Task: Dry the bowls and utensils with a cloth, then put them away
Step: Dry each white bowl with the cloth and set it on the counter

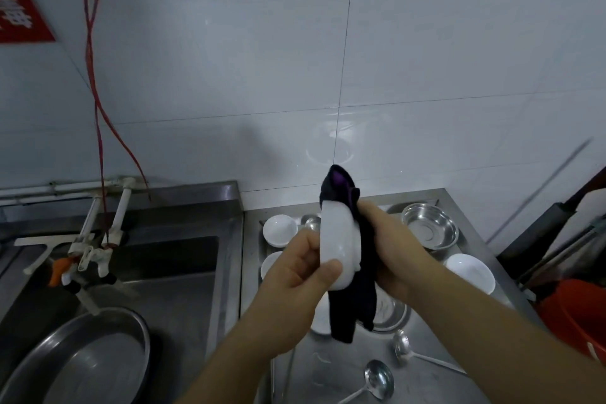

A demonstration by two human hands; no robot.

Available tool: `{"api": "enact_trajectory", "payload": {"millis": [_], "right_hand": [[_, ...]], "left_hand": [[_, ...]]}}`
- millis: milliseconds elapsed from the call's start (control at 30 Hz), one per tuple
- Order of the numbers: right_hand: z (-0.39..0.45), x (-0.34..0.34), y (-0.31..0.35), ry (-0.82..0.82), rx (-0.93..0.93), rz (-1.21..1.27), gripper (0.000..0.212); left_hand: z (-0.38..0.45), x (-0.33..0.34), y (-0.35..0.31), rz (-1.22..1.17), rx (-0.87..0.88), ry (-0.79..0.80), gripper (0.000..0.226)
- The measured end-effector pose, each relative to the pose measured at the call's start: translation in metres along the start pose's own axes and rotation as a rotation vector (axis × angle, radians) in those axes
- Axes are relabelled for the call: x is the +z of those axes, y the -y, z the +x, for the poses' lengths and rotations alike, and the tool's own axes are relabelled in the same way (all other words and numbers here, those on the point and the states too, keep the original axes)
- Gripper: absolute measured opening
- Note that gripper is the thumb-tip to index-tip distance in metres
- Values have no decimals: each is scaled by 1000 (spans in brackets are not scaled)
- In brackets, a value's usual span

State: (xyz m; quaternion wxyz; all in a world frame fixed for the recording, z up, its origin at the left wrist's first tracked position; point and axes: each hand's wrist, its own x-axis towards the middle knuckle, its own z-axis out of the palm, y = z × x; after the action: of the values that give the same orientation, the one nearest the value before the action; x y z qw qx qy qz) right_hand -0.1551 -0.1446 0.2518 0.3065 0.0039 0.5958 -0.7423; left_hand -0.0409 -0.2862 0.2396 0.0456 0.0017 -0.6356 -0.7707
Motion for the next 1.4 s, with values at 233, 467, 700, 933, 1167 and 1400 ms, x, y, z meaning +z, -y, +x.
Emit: {"api": "enact_trajectory", "payload": {"millis": [233,467,700,933,1167,1400], "right_hand": [[-6,3,-3,-39,-97,158,40],[-8,13,-10,-23,-129,18,29],[-10,10,-8,-12,-120,-12,37],[-11,5,-16,6,287,312,48],[-9,7,-8,-108,177,272,50],[-14,15,-4,-127,156,206,44]], "left_hand": [[3,-3,-4,7,6,67,14],[10,6,-4,-110,-152,-103,36],[6,1,0,-37,-143,-127,37],[4,5,-2,219,-31,16,28],[15,-6,-10,174,-101,57,48],[14,-7,-14,312,-95,20,22]]}}
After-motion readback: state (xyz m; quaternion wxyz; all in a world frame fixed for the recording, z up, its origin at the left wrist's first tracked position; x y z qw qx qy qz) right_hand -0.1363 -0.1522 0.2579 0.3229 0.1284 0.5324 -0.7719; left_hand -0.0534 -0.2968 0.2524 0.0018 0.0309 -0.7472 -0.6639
